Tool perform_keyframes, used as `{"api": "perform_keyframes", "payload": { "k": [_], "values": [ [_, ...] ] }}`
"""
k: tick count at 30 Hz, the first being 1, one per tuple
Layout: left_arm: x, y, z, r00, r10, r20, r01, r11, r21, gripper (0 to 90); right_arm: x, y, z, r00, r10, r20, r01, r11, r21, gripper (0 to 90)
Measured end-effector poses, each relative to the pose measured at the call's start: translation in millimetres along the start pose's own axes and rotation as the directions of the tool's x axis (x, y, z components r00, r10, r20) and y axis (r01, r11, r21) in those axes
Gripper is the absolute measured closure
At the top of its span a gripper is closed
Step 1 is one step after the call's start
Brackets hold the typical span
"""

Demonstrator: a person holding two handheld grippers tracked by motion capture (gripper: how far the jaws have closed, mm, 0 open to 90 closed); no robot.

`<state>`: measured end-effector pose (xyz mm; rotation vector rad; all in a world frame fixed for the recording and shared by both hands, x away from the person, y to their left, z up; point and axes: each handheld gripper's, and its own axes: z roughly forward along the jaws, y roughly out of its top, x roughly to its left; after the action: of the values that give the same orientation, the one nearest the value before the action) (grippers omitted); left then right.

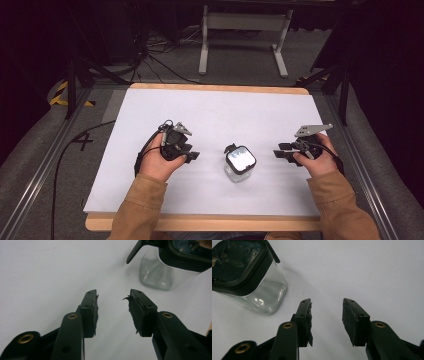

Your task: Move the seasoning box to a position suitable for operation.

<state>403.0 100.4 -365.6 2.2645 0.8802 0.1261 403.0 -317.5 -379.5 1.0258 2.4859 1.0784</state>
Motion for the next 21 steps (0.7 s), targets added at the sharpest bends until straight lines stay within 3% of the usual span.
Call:
{"api": "perform_keyframes", "payload": {
  "k": [5, 10, 12, 16, 18, 21],
  "values": [
    [-2.0, 4.3, -4.6, 0.9994, -0.008, 0.034, 0.01, 0.9986, -0.051, 59.2, 0.7, -2.1, -1.7, 0.9999, 0.013, 0.001, -0.013, 1.0, -0.007, 58.9],
    [-7.5, 13.0, -5.2, 0.9985, 0.011, 0.053, -0.007, 0.9967, -0.081, 60.9, 2.1, -7.8, -5.2, 0.9994, 0.032, 0.011, -0.032, 0.999, -0.025, 58.1],
    [-9.3, 16.1, -6.4, 0.9984, 0.014, 0.055, -0.009, 0.9956, -0.093, 63.7, 3.5, -9.8, -7.1, 0.9996, 0.025, 0.017, -0.024, 0.999, -0.031, 63.4],
    [-14.0, 23.5, -7.6, 0.9972, 0.026, 0.07, -0.016, 0.9911, -0.132, 72.9, 10.7, -15.0, -10.3, 0.9997, 0.02, 0.013, -0.019, 1.0, -0.017, 85.1],
    [-15.1, 28.0, -7.2, 0.9964, 0.049, 0.069, -0.04, 0.9905, -0.131, 74.8, 14.7, -17.1, -9.3, 0.9999, 0.011, 0.005, -0.011, 1.0, -0.026, 89.4],
    [-17.3, 32.8, -5.3, 0.9961, 0.05, 0.074, -0.038, 0.9879, -0.15, 74.8, 21.1, -19.0, -5.1, 1.0, -0.006, -0.003, 0.006, 0.999, -0.038, 89.8]
  ]
}}
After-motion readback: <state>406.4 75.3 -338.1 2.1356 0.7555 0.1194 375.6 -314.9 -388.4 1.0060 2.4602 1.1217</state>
